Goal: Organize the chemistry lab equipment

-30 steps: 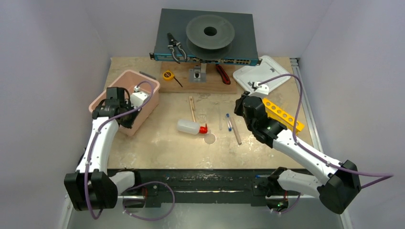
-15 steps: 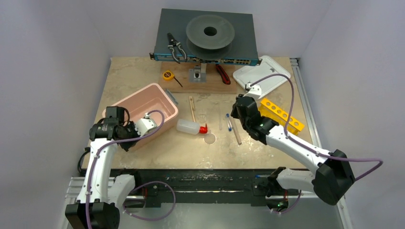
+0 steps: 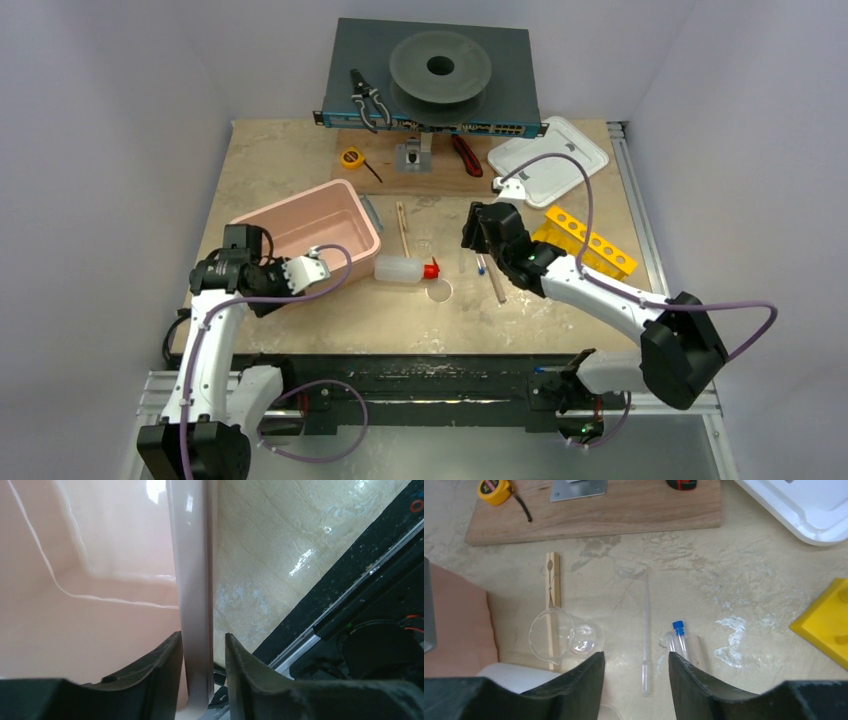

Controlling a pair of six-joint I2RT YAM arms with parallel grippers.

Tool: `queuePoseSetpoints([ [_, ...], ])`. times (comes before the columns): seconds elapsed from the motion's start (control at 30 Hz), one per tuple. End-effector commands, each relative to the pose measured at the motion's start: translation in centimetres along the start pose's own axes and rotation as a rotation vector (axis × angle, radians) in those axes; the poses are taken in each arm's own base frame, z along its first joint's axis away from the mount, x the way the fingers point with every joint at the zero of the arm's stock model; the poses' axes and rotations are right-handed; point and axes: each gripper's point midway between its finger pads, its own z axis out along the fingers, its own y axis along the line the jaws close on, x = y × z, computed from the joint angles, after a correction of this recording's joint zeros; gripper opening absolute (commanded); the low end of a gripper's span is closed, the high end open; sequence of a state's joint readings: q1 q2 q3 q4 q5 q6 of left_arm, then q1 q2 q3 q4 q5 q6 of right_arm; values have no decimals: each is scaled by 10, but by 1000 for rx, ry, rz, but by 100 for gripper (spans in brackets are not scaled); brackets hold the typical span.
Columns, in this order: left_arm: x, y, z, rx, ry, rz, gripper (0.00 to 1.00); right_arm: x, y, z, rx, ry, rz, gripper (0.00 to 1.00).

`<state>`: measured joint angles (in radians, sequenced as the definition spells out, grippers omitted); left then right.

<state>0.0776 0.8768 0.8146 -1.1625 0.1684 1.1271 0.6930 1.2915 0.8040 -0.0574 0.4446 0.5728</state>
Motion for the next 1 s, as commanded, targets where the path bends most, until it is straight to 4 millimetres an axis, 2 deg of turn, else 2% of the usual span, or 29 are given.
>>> queuePoseSetpoints([
  [0.0, -14, 12, -11, -39, -54, -21, 40, -9, 39, -1, -111, -6, -52, 53],
  [0.1, -32, 14, -27, -27, -124, -73, 48, 5, 51, -7, -132, 7, -84, 64],
  [0.2, -49, 18, -46, -22, -184, -118, 54, 19, 59, -15, -150, 10, -101, 70],
  [0.3, -64, 26, -65, -45, -238, -179, 55, 30, 66, -21, -170, 4, -102, 70],
  [0.33, -68, 30, -70, -57, -254, -209, 59, 33, 68, -22, -175, 4, -104, 70],
  [0.43, -73, 50, -79, -117, -263, -345, 60, 46, 73, -23, -178, 13, -129, 65],
  [0.57, -52, 82, -73, -218, -188, -578, 62, 63, 75, -17, -145, 45, -176, 56],
  [0.7, -23, 100, -64, -240, -161, -798, 64, 76, 74, -17, -129, 60, -209, 56],
  [0.8, -9, 101, -61, -214, -155, -873, 65, 84, 72, -18, -127, 72, -226, 56],
  [0.97, 2, 102, -52, -242, -156, -866, 65, 87, 65, -20, -106, 65, -240, 56],
])
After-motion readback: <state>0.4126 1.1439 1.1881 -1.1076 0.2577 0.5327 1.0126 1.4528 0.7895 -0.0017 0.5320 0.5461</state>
